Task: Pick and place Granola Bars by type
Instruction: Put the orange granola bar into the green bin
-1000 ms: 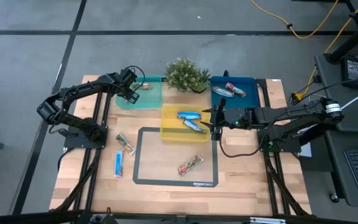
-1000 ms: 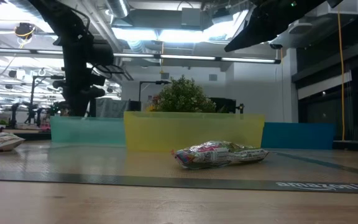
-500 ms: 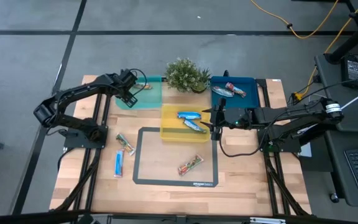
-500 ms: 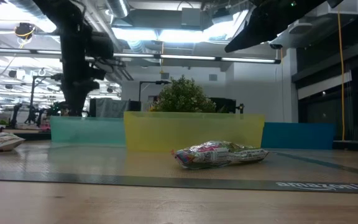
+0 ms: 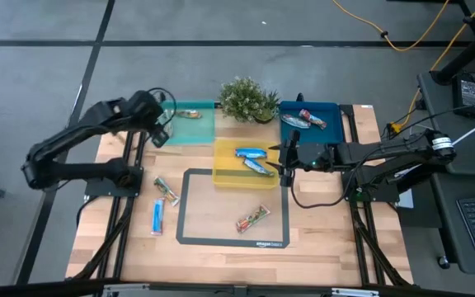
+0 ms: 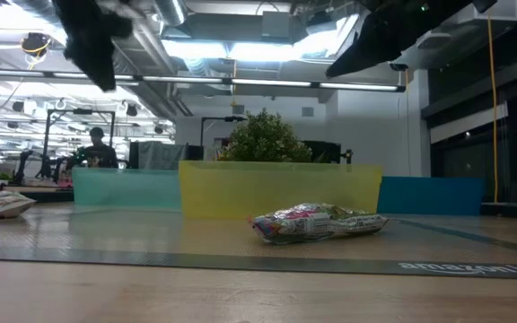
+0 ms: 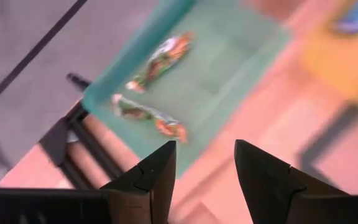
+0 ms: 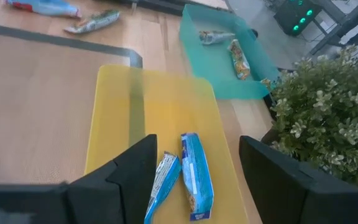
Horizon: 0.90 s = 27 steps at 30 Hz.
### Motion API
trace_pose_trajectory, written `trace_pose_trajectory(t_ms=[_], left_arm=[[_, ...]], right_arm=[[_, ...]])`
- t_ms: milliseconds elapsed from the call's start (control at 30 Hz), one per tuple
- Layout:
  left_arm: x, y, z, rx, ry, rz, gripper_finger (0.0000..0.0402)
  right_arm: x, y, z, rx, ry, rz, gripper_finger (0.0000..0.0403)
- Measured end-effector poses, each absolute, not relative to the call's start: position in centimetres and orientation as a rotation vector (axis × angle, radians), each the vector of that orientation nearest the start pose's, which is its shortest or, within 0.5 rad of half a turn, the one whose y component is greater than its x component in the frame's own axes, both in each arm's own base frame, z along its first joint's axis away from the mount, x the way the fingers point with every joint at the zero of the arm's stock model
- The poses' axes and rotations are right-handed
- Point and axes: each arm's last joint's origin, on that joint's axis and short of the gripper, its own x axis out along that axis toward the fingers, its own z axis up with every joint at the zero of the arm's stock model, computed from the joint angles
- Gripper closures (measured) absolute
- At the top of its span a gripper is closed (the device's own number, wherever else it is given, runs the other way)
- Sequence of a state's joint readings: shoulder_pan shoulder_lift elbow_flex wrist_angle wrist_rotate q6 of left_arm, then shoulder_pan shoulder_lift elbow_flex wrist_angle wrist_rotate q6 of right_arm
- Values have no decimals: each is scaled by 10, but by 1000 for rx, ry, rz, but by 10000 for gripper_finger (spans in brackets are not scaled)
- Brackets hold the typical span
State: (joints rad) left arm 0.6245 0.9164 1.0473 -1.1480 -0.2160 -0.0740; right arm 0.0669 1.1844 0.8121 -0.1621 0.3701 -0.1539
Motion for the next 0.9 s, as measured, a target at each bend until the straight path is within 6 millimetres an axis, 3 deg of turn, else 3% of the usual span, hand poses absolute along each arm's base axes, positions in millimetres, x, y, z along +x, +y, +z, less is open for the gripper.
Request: trace_pose_trajectory(t_ms=[233,467,667,900], left_arm=[[89,46,354,-414,803,616,255],[82,21,358,-453,810,411,258],[94,4,355,-445,890,259,259],[126,-19,335,-392,1142,225,259]], right_arm=[[251,6,262,-260,556,-257,174],[252,6,263,-248,547,-262,174],[252,6,263,-248,546,-263,174],[252,6,263,-228,544,-268,174]])
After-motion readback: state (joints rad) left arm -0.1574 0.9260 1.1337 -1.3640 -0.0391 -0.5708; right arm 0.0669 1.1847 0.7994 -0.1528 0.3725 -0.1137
